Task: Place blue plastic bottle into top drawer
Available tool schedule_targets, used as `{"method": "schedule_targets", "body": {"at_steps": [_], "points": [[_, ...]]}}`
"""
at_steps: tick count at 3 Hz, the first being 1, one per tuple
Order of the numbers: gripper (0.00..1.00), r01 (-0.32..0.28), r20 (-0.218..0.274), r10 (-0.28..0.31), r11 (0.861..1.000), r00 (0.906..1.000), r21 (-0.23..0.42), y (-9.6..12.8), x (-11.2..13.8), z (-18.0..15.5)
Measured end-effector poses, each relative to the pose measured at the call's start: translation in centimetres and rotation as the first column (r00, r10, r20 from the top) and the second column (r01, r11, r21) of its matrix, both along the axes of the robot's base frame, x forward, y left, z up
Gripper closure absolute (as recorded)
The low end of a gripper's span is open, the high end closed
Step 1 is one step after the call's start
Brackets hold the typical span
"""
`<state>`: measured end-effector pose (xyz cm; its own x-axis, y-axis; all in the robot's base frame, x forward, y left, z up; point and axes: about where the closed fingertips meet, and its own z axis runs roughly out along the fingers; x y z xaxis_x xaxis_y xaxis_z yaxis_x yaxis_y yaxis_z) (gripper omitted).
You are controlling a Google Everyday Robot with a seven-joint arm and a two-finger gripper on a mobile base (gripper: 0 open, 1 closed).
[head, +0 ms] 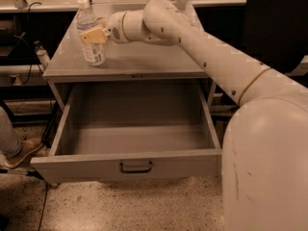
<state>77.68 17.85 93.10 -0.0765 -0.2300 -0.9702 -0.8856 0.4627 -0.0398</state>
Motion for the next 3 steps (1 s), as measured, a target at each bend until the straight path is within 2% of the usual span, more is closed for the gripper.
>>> {"method": "schedule_targets", "body": {"at_steps": [1, 2, 3], "points": [[0.71, 0.044, -0.001, -0.044, 0.999, 0.999, 0.023, -1.5, -0.5, 0.4], [0.93, 0.063, 0.002, -0.063, 0.997, 0.998, 0.035, -2.1, -1.1, 0.8], [1.0, 0.099, 0.005, -0.099, 0.993, 0.995, 0.063, -4.5, -2.1, 1.4]]}}
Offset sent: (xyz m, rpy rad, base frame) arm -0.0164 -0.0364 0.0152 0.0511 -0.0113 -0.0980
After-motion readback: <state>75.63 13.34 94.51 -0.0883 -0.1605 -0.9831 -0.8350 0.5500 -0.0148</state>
